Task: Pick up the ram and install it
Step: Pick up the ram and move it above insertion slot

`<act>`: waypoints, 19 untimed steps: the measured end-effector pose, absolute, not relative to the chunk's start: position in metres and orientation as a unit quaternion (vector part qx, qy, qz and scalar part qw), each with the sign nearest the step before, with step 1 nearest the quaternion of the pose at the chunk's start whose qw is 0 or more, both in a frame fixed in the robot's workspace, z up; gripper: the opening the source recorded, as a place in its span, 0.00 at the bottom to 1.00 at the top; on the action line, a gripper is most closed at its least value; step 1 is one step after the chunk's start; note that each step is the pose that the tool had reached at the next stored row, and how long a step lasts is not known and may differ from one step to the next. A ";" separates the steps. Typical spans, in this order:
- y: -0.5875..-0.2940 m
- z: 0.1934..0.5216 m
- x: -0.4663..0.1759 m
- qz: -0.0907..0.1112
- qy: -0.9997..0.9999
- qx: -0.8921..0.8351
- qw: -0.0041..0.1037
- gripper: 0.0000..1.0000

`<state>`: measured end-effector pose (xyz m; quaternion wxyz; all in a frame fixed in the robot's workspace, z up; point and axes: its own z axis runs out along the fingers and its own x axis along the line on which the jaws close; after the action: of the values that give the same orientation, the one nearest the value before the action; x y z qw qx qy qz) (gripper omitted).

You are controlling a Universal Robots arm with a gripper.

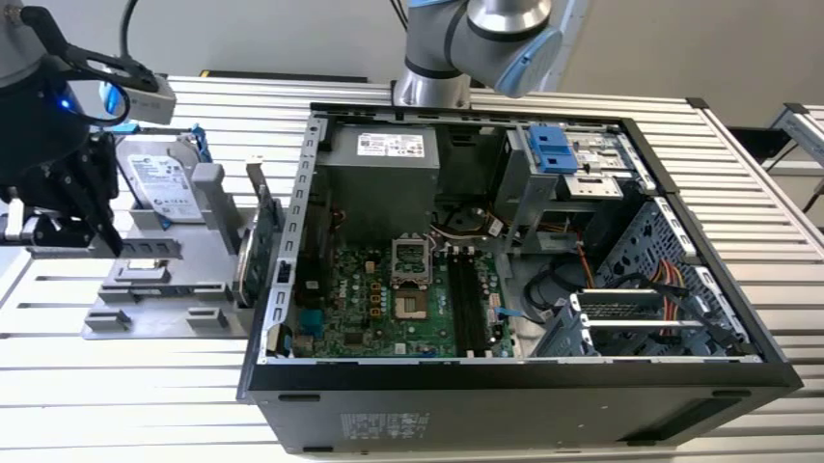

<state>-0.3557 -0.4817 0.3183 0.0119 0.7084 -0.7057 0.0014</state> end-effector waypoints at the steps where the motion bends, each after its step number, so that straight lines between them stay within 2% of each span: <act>1: -0.482 0.319 -0.356 0.001 -0.706 0.708 0.012 0.00; 12: -0.482 0.330 -0.356 0.002 -0.706 0.708 0.011 0.00; 19: -0.482 0.336 -0.356 -0.002 -0.706 0.708 0.003 0.00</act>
<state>-0.3557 -0.4815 0.3365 0.0030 0.7085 -0.7057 -0.0021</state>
